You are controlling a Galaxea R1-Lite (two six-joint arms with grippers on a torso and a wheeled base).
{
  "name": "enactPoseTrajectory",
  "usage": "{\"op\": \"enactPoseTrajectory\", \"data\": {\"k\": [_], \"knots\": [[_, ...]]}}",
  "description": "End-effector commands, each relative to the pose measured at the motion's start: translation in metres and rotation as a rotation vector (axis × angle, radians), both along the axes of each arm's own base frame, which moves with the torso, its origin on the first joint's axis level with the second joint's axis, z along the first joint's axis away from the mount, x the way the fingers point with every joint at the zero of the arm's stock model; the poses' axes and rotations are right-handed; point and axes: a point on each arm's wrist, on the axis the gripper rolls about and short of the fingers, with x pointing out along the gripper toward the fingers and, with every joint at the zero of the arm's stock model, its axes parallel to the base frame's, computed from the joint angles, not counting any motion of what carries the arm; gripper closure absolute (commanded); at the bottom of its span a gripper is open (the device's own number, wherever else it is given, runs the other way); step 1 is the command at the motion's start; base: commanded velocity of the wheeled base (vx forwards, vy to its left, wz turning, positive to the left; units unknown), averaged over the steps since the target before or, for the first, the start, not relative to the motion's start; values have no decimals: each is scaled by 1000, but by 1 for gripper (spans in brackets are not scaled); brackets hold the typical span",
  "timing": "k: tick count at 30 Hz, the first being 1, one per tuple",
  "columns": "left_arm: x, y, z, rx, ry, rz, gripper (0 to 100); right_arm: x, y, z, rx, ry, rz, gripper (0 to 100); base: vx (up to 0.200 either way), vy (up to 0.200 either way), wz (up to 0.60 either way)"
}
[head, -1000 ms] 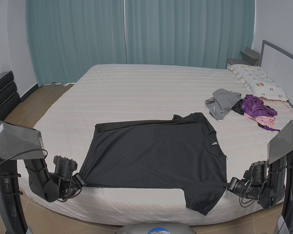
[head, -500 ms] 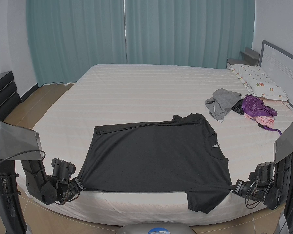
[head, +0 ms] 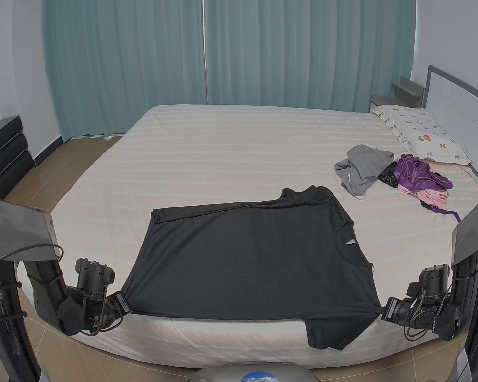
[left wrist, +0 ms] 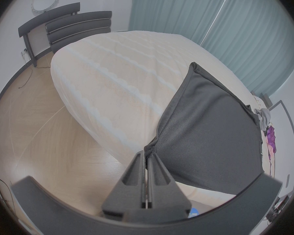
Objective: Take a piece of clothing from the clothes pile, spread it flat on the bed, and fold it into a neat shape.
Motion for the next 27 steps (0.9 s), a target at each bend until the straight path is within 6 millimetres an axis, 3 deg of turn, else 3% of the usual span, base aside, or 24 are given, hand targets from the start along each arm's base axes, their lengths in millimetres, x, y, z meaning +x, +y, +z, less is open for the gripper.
{"op": "enactPoseTrajectory", "data": {"k": [1,10,17,27], "knots": [[-4,1,-2,17,22,-18,100,-5,0,0,-23,18,23,100,0,0,0],[8,-2,-7,-27,-7,26,100,31,8,1,-14,-125,49,100,0,0,0],[8,-5,-8,-52,-2,9,100,58,19,-20,-15,-115,83,100,0,0,0],[10,-5,-14,-54,10,7,100,77,21,-25,-17,-110,82,100,0,0,0]]}}
